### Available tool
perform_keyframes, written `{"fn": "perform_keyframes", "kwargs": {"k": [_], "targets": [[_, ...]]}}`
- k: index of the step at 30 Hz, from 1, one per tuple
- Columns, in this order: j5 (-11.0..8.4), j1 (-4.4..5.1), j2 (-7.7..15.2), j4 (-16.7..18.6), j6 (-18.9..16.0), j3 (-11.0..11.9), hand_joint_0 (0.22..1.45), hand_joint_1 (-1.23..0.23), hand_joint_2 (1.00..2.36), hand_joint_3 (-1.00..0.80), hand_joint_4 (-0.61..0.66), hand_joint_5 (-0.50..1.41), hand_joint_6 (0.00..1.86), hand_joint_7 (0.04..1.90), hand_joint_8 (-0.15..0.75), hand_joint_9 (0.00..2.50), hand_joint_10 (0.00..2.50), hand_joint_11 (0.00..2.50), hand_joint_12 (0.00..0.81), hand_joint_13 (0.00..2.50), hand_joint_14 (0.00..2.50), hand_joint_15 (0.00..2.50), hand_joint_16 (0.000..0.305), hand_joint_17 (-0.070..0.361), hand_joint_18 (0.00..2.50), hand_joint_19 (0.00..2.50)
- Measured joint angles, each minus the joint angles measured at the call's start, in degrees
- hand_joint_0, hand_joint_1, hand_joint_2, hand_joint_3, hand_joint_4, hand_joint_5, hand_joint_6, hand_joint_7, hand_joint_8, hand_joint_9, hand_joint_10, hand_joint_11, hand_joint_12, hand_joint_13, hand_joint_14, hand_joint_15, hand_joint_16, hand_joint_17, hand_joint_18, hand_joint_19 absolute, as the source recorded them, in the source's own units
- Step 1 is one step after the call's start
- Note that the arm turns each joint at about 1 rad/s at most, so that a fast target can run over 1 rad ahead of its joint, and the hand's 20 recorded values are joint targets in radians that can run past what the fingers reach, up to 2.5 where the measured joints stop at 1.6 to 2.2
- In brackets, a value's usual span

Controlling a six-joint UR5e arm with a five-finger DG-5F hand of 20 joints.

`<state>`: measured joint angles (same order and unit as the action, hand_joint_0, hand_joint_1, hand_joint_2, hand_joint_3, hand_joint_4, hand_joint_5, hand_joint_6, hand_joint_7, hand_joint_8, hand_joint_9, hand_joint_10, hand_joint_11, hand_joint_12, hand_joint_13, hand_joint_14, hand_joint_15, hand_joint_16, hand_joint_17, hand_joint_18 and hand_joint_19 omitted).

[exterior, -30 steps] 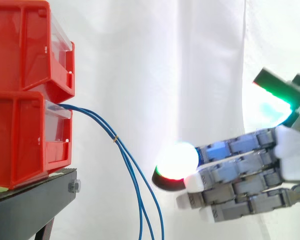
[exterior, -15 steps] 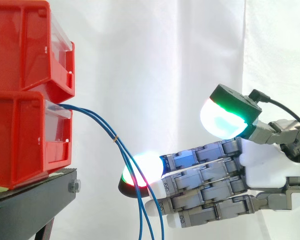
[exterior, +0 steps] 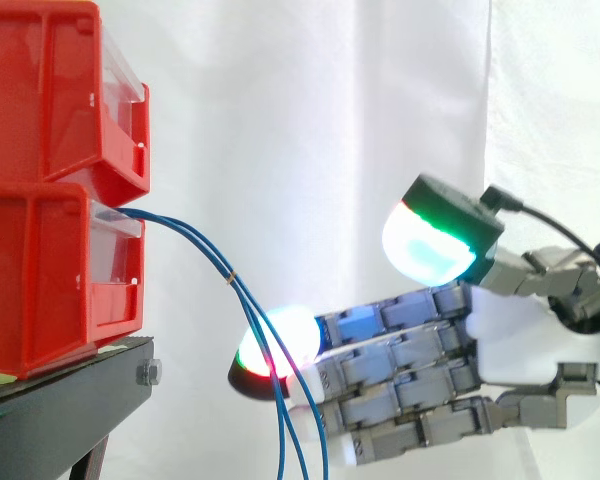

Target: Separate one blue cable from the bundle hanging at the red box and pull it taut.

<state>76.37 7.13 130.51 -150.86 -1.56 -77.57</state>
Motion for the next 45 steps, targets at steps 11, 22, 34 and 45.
{"fn": "perform_keyframes", "kwargs": {"k": [11,22,34,45], "targets": [[4.22,0.19,1.68,-9.98,0.1,7.0,0.62,-0.79,1.0,-0.48,0.35,-0.13,0.5,0.9,0.318,0.63,0.0,0.15,0.3,0.64,0.01,0.25,0.031,0.069,0.45,0.27],[4.36,0.44,3.58,-4.76,0.08,7.32,0.63,-0.75,1.0,-0.46,0.33,-0.11,0.5,0.99,0.324,0.65,0.0,0.16,0.302,0.67,0.01,0.27,0.031,0.07,0.48,0.29],[4.31,0.1,4.38,-0.73,0.42,7.34,0.65,-0.8,1.01,-0.39,0.16,-0.13,0.67,0.98,0.322,0.68,0.01,0.24,0.31,0.72,0.01,0.3,0.031,0.07,0.51,0.3],[4.32,0.32,4.4,-0.06,1.2,7.34,0.66,-0.81,1.01,-0.26,0.13,-0.2,0.94,0.75,0.334,0.73,0.01,0.45,0.314,0.73,0.01,0.32,0.032,0.072,0.54,0.31]]}}
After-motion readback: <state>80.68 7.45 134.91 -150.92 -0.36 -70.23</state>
